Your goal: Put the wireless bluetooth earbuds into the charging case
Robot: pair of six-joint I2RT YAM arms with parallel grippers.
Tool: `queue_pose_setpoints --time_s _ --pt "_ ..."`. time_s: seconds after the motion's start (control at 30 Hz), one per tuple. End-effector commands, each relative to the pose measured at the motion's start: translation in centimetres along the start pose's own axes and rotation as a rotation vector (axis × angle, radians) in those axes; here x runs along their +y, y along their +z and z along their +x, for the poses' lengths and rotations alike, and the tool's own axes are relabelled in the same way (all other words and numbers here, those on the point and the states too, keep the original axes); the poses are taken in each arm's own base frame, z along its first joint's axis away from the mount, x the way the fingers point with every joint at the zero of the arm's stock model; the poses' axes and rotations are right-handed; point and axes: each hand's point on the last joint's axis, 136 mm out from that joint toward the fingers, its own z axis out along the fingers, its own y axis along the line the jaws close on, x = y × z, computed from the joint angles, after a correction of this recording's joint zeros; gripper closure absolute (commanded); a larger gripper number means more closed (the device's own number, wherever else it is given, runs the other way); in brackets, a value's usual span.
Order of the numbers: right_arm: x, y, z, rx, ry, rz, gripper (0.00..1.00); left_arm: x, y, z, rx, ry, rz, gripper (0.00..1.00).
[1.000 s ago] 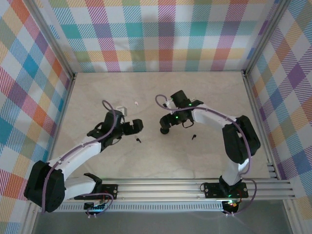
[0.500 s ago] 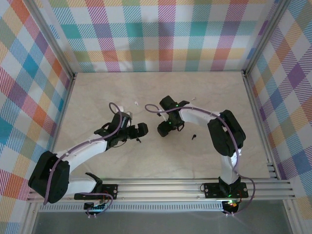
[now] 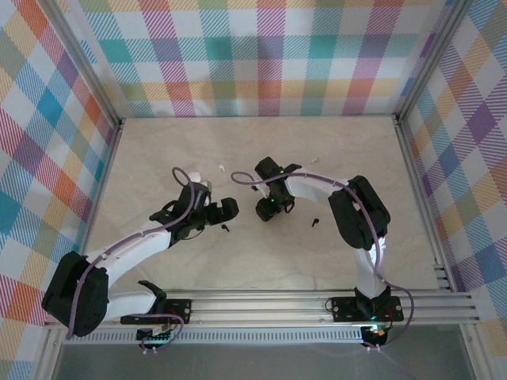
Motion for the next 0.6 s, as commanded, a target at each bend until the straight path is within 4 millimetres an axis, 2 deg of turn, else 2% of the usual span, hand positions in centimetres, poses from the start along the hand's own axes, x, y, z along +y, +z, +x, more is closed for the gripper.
queue_pose_setpoints --time_s 0.0,0.1,0.27,0.4,0.57 --pt "1.3 0.2 0.1 -0.020 -0.025 -0.056 0.45 0.2 -0.5 -0.1 -0.023 -0.009 0.001 0.00" --pt "1.5 -0.4 0.0 -0.065 -0.036 -0.062 0.52 -0.8 -0.6 -0.8 -0.049 0.009 0.039 0.00" --pt "1.6 -2.6 -0.7 -0.190 -0.046 -0.057 0.56 -2.0 -1.4 -1.9 -0.072 0.044 0.070 0.00" --pt "1.9 -5.5 -1.9 -0.328 -0.049 -0.067 0.58 -3.3 -2.9 -2.7 -0.089 0.092 0.124 0.00" --pt "3.8 -10.5 -3.3 -0.572 -0.125 -0.147 0.58 -6.9 -6.4 -3.9 -0.178 0.171 0.310 0.02"
